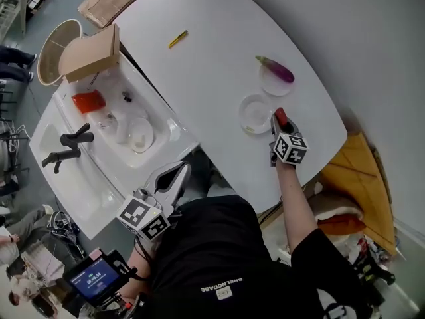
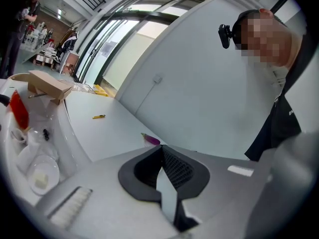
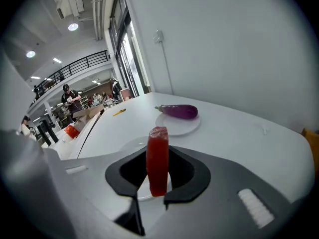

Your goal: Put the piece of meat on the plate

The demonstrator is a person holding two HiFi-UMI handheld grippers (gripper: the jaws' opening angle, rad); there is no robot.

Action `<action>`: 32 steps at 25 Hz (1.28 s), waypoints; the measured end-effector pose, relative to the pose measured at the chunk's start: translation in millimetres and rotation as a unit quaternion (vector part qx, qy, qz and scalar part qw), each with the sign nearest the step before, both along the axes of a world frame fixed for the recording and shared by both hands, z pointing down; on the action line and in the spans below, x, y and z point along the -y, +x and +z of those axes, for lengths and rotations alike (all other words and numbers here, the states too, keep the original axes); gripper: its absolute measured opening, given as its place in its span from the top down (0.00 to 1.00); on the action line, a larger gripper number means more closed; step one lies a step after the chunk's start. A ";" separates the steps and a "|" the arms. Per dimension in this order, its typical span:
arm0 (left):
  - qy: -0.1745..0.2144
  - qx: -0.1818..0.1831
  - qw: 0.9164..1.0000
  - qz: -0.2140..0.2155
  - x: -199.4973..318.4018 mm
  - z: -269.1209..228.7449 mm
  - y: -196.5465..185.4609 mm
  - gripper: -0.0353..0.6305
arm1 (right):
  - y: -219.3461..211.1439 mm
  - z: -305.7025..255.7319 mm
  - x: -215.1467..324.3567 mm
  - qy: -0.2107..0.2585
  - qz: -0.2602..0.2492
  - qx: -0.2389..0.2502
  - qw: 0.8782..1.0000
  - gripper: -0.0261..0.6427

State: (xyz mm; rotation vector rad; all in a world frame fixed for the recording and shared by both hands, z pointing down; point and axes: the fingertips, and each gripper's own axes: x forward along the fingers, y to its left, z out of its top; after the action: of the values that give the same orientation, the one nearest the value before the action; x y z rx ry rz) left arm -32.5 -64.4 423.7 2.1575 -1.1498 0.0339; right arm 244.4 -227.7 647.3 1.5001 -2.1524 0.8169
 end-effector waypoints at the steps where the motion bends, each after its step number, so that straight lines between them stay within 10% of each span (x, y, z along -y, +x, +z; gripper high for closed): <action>1: -0.003 -0.001 1.000 -0.001 0.7 0.2 -0.2 0.92 | -0.4 1.9 1.1 -0.002 -0.002 -0.004 1.000 0.82; 32: -0.040 -0.024 0.998 -0.041 15.5 39.5 -37.4 0.92 | -60.6 49.8 25.8 0.006 -0.085 -0.116 0.990 0.70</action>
State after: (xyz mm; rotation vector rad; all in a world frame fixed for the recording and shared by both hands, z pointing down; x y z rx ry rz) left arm -69.9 -79.9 463.2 2.0288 -1.1886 -0.0075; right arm 183.8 -253.6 697.1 1.3229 -2.0787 0.5444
